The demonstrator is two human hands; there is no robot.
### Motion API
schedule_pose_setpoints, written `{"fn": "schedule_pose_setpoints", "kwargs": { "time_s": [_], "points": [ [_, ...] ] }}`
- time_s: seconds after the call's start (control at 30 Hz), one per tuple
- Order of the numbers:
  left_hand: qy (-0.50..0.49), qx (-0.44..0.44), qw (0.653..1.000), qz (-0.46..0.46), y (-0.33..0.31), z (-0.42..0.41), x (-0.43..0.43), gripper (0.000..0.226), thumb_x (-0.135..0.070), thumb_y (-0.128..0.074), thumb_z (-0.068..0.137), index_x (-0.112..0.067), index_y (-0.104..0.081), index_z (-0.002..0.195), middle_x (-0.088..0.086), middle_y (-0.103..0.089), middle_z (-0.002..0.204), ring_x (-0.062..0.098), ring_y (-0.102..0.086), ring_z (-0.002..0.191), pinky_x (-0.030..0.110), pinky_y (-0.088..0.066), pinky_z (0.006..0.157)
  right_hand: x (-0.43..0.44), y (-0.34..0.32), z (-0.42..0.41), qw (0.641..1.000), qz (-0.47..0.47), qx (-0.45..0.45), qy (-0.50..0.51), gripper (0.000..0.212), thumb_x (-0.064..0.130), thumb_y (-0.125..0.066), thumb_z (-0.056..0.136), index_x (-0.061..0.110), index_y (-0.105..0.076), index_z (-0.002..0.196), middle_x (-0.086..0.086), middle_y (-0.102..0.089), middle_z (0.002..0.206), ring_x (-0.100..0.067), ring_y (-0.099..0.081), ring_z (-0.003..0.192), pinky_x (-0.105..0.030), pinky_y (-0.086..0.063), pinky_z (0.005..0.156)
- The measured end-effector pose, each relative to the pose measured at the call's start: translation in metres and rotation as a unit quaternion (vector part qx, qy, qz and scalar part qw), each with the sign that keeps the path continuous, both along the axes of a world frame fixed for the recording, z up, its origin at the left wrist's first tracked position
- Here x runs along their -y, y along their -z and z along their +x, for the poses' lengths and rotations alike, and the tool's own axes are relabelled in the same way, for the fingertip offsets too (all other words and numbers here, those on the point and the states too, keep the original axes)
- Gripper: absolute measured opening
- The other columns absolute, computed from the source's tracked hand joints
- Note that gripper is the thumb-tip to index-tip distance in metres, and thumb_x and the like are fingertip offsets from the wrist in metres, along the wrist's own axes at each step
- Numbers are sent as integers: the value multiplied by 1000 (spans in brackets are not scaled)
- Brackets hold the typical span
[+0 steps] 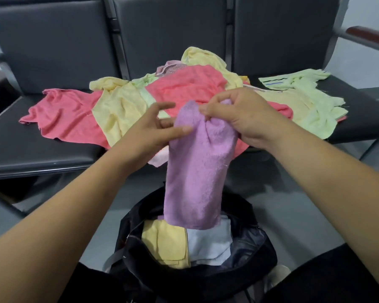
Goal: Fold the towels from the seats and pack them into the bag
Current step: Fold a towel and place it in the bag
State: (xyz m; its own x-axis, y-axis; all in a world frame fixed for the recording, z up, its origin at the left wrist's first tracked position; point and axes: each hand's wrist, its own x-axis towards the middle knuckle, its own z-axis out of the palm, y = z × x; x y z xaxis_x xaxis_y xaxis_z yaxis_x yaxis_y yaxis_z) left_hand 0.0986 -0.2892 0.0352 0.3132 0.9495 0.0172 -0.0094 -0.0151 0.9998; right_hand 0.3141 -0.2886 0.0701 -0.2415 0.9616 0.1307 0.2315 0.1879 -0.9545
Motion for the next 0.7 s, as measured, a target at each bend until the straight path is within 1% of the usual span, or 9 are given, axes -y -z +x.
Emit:
{"fn": "schedule_pose_setpoints", "kwargs": {
  "time_s": [0.1,0.2,0.23,0.3,0.4,0.47,0.57,0.63,0.7],
  "points": [
    [98,-109,986,-83,17,3,5,70,-12,-84,77,-4,-47,137,14,-74,114,26,-71,107,35,-56,92,-8,-2,9,987,-68,-147,-11,32,10,-75,88,16,-69,57,0,-65,65,-12,-63,68,-28,-54,70],
    [132,-135,974,-122,27,11,8,41,-9,-78,82,3,-66,120,15,-73,118,28,-69,114,34,-54,100,-16,1,16,972,-111,-205,24,23,10,-76,88,9,-65,69,-12,-66,85,-26,-65,87,-45,-59,92],
    [131,-120,976,-122,28,14,8,38,-11,-78,82,4,-69,116,16,-72,119,30,-67,116,37,-52,104,-20,3,19,968,-120,-214,53,16,9,-77,87,6,-65,76,-18,-64,95,-31,-64,93,-51,-55,99],
    [136,-51,982,-117,28,20,9,34,-10,-75,85,0,-69,117,17,-70,124,31,-65,119,40,-49,107,-28,7,27,960,-142,-217,105,14,5,-78,85,-1,-68,93,-23,-66,107,-35,-68,100,-55,-54,98],
    [122,99,975,-157,23,29,13,43,-10,-60,92,-5,-58,135,17,-64,133,32,-62,124,43,-52,104,-36,17,38,947,-199,-226,116,30,1,-74,85,-6,-69,114,-22,-70,120,-32,-72,105,-46,-58,94],
    [96,163,965,-181,13,35,17,41,-13,-58,94,-4,-58,134,16,-68,126,30,-67,116,41,-57,95,-36,22,41,934,-233,-252,102,34,1,-65,91,-6,-65,125,-18,-72,118,-25,-73,100,-36,-61,86],
    [38,237,942,-236,-1,39,18,34,-23,-57,92,1,-75,107,17,-74,109,29,-73,99,41,-61,84,-29,22,38,908,-288,-297,60,33,26,-55,102,1,-66,119,-11,-76,105,-21,-74,93,-31,-60,81],
    [18,275,931,-237,-6,36,15,38,-27,-55,90,2,-78,98,18,-73,111,30,-73,98,45,-60,86,-25,27,35,906,-302,-293,33,53,55,-42,103,13,-68,123,-9,-73,120,-25,-72,107,-37,-56,89],
    [0,313,923,-225,-10,33,12,38,-25,-55,90,4,-77,100,19,-72,115,31,-73,101,47,-58,88,-22,33,29,896,-329,-297,-17,73,74,-24,97,22,-68,126,-7,-71,126,-28,-68,115,-45,-51,99]
  ]
}}
